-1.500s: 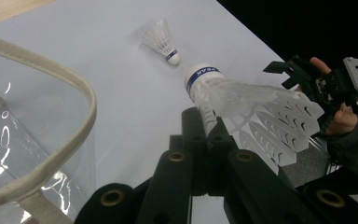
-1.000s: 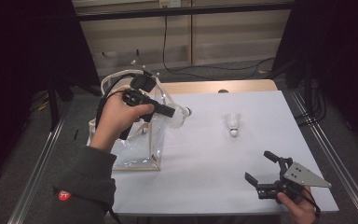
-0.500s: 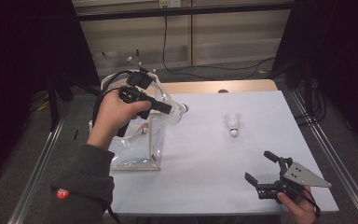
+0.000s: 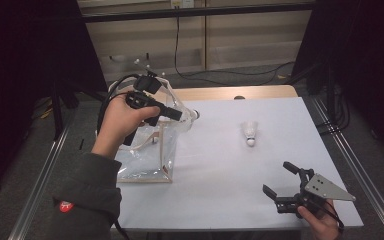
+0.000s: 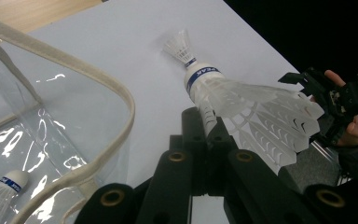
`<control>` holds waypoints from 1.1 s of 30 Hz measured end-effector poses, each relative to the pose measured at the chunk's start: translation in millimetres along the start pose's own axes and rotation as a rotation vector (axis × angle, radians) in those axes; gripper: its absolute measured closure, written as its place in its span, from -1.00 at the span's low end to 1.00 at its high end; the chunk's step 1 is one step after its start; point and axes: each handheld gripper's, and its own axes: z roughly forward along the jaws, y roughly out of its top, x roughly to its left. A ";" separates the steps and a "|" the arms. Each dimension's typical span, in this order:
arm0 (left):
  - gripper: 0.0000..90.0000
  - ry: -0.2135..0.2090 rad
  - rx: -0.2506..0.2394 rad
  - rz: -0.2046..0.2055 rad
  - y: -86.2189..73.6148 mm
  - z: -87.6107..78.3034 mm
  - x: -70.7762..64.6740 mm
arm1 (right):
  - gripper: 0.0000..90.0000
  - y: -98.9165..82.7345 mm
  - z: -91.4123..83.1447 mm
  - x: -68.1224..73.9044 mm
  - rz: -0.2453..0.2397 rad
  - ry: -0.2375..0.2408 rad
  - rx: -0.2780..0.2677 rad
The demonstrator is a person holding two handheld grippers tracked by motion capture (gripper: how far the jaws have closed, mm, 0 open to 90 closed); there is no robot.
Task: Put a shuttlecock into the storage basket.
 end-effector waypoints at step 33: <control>1.00 0.047 -0.031 -0.050 -0.5 -14.0 16.9 | -1.00 0.4 -0.5 0.0 -0.001 0.001 -0.002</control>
